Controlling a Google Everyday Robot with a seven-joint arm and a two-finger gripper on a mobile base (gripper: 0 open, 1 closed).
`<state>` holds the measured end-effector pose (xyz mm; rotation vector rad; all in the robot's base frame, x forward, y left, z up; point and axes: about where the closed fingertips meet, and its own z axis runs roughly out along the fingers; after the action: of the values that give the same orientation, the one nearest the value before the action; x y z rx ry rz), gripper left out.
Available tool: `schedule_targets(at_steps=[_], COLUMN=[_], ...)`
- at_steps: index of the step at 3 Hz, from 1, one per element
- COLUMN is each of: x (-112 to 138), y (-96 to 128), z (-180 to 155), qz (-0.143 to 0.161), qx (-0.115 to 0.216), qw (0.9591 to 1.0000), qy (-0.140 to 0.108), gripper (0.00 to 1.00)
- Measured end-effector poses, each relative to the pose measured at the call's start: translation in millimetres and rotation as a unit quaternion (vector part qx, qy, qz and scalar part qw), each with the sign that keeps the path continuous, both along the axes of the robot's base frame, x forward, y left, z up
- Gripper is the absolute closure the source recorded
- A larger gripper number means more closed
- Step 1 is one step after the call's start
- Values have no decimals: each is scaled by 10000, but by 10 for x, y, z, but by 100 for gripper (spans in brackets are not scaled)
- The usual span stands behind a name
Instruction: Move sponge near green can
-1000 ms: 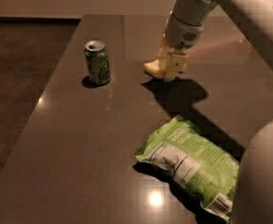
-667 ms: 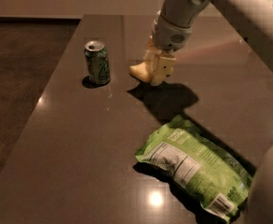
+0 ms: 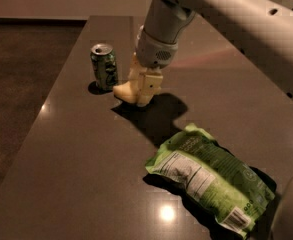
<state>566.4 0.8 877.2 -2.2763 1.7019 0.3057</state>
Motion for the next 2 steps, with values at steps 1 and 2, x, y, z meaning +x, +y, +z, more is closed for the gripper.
schedule_targets(at_steps=[1, 2], x=[33, 127], y=[196, 244], z=[-111, -135], qz=[-31, -121], qx=[-103, -182], qw=[9999, 9997], qy=[-41, -112], gripper=[78, 54])
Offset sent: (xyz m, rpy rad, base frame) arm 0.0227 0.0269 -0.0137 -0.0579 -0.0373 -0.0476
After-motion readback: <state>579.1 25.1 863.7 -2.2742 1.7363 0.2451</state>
